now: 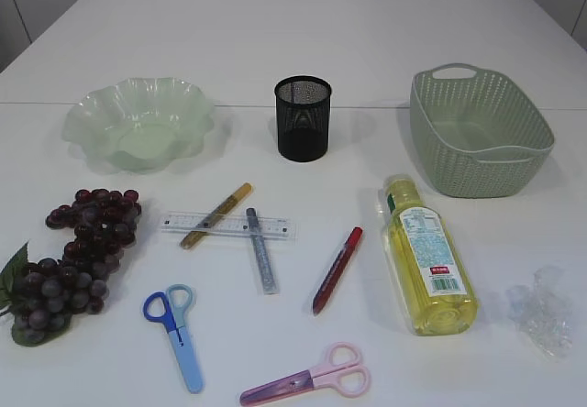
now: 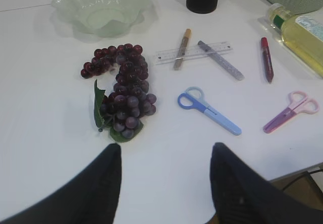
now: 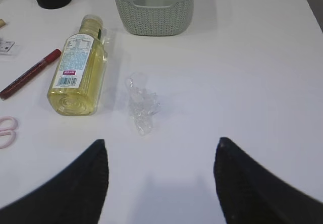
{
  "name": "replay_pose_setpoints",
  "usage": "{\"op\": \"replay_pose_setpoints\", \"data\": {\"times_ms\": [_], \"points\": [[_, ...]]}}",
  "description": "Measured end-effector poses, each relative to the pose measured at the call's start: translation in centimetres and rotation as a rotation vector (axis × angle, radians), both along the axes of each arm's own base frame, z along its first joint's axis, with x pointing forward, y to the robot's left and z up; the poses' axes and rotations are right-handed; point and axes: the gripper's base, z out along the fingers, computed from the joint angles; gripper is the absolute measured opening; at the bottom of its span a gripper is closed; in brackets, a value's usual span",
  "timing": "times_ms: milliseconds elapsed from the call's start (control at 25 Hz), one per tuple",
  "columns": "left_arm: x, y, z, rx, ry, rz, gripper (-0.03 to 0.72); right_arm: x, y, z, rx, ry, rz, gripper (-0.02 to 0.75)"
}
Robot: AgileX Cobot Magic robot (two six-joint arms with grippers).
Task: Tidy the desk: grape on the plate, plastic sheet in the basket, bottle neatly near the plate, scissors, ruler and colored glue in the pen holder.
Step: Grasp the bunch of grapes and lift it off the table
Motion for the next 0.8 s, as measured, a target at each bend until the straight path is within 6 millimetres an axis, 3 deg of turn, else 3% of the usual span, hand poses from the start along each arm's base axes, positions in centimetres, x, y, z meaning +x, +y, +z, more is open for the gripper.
{"op": "replay_pose_setpoints", "data": {"times_ms": [640, 800], "points": [[0.2, -0.3, 0.1, -0.024, 0.018, -0.017, 0.415, 0.0, 0.0, 0.0, 0.000, 0.000, 0.000, 0.512], [1.6, -0.7, 1.5, -0.042, 0.106, -0.035, 0.415, 0.0, 0.0, 0.0, 0.000, 0.000, 0.000, 0.512]]}}
